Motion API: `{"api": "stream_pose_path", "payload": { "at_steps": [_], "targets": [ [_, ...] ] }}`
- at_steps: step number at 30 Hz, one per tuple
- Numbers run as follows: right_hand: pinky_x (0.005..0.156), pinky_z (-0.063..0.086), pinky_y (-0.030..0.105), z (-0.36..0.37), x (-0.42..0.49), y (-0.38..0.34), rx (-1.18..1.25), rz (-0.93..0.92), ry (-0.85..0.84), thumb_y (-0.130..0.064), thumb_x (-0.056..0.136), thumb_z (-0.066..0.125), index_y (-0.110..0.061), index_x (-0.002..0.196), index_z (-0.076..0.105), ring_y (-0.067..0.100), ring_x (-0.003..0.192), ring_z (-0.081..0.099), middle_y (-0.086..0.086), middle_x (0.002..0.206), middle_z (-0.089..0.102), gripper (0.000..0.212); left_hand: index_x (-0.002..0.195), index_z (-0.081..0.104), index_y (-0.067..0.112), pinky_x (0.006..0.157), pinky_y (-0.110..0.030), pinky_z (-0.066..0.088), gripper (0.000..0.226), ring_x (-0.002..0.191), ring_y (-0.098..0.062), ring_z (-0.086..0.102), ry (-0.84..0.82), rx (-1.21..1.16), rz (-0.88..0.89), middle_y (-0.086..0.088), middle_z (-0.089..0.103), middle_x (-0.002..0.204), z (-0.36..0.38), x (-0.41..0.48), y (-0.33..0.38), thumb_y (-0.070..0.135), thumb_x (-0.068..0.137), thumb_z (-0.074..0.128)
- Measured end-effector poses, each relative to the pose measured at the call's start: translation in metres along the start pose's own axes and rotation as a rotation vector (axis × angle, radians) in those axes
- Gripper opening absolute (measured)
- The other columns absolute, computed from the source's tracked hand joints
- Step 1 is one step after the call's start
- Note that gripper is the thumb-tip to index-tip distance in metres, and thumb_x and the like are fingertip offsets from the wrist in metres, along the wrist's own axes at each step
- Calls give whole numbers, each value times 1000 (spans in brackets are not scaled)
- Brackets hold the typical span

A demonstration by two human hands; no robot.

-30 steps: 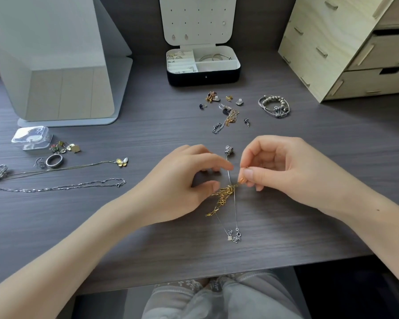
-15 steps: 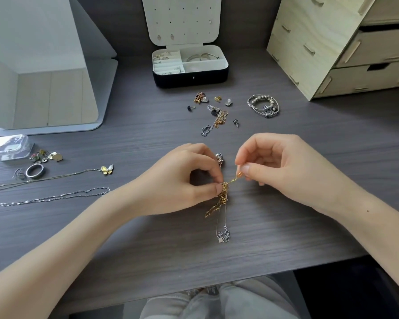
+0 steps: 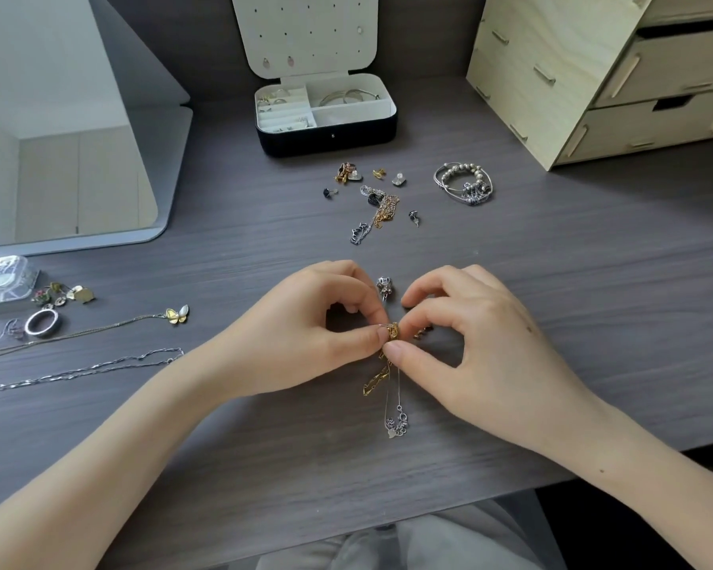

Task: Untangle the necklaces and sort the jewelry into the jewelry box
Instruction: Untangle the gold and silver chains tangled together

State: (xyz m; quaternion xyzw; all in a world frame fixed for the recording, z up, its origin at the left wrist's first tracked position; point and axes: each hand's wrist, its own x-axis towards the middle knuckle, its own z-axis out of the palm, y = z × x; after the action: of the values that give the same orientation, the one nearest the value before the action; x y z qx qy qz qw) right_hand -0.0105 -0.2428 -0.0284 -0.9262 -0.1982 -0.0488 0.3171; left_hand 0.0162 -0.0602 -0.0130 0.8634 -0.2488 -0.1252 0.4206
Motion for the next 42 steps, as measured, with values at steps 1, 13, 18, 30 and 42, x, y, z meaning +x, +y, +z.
{"api": "stream_pose_path", "payload": {
  "at_steps": [1,13,18,30,42],
  "targets": [
    [79,32,18,1,0,0,2,0,11,-51,74,51,-29,71,68,4,88,46,-16,91,58,28,66,60,38,71,-10,34,9,81,-5,51,-1,-8,1,12,57,84,0,0,0,33,74,63],
    [69,34,11,-20,1,10,193,108,-78,-42,68,63,-35,63,65,7,81,53,-14,77,67,9,77,65,30,77,-7,35,18,93,-7,54,-64,77,62,14,57,91,-6,-2,-11,45,75,56],
    [69,32,12,-29,0,14,175,151,-102,-40,76,71,-36,62,63,8,79,52,-13,74,65,17,78,65,32,78,-7,36,15,92,-5,55,-72,92,84,15,57,92,-8,-2,-12,45,77,57],
    [61,36,21,-17,3,12,-65,80,60,-28,78,53,-20,73,60,10,69,48,-12,62,55,12,74,62,33,70,-8,34,7,81,-5,51,0,21,38,14,57,87,-3,1,-8,40,76,62],
    [55,39,22,-24,-1,12,-182,-32,16,-11,68,55,-24,71,65,10,52,45,-12,57,46,17,73,61,33,72,-10,35,12,83,-8,49,85,120,39,11,57,83,9,10,-6,44,73,57]
  ]
}}
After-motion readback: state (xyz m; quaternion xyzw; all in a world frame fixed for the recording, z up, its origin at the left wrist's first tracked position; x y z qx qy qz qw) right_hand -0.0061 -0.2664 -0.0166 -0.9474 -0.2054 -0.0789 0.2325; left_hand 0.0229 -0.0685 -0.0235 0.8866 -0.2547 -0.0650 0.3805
